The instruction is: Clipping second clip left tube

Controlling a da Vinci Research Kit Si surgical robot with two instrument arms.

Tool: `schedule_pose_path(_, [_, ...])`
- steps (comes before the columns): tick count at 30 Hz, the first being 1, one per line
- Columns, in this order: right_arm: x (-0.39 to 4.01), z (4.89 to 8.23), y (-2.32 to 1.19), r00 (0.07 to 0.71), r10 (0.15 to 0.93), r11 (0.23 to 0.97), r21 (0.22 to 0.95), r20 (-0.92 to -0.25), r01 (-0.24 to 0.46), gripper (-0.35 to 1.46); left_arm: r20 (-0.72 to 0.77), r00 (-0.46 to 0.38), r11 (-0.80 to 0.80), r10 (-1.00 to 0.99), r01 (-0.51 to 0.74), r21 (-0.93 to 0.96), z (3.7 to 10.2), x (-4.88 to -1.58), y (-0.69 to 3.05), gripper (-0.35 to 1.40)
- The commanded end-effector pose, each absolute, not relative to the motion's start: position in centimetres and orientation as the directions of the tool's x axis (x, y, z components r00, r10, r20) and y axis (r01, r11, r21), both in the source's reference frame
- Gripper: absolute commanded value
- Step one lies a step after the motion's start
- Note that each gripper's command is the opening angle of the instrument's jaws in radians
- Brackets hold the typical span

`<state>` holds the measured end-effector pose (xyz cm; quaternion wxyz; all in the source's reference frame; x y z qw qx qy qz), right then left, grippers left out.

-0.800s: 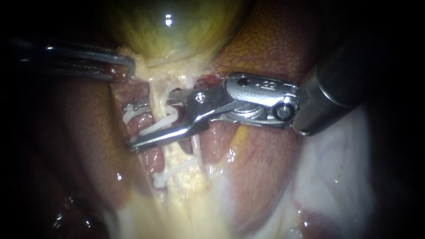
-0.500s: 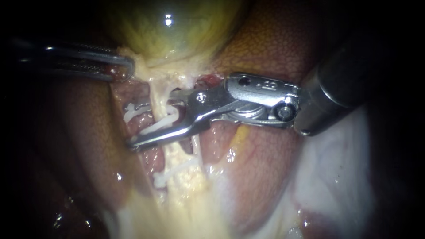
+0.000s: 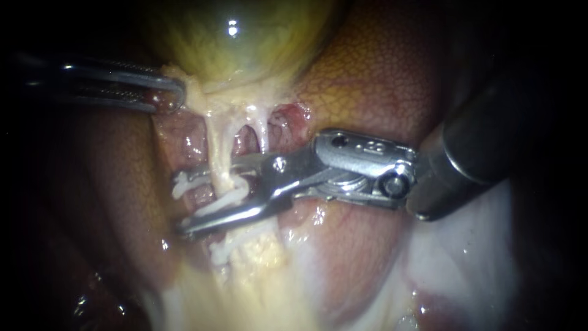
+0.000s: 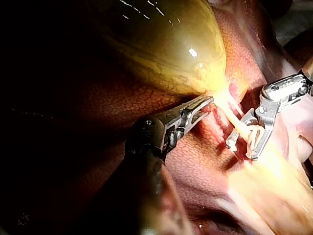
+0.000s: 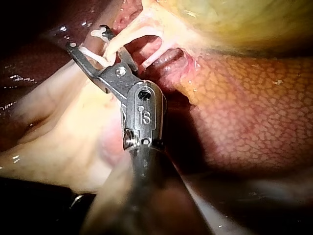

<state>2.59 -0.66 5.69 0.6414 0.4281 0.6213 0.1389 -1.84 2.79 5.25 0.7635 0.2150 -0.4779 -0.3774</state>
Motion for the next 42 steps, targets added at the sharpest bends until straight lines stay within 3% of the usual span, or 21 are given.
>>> schedule_pose_path(1, [2.59,5.7,-0.68,0.192,0.71,0.592,0.722,-0.678,0.359,0.37,0.568,0.258,0.623,-0.782,0.37,0.689,5.25,-1.84,2.79,-0.35])
schedule_pose_path(13, [2.56,5.73,-0.69,0.207,0.727,0.565,0.742,-0.654,0.362,0.26,0.564,0.256,0.618,-0.785,0.372,0.692,5.25,-1.84,2.79,-0.35])
schedule_pose_path(19, [2.53,5.73,-0.69,0.23,0.763,0.514,0.783,-0.604,0.35,-0.03,0.564,0.256,0.618,-0.785,0.372,0.692,5.25,-1.84,2.79,-0.35])
schedule_pose_path(28, [2.52,5.72,-0.69,0.24,0.778,0.491,0.8,-0.581,0.344,-0.35,0.564,0.256,0.618,-0.785,0.372,0.692,5.25,-1.84,2.79,-0.35])
schedule_pose_path(42, [2.53,5.74,-0.69,0.244,0.783,0.483,0.807,-0.572,0.341,-0.35,0.563,0.256,0.618,-0.786,0.372,0.693,5.24,-1.83,2.78,-0.35])
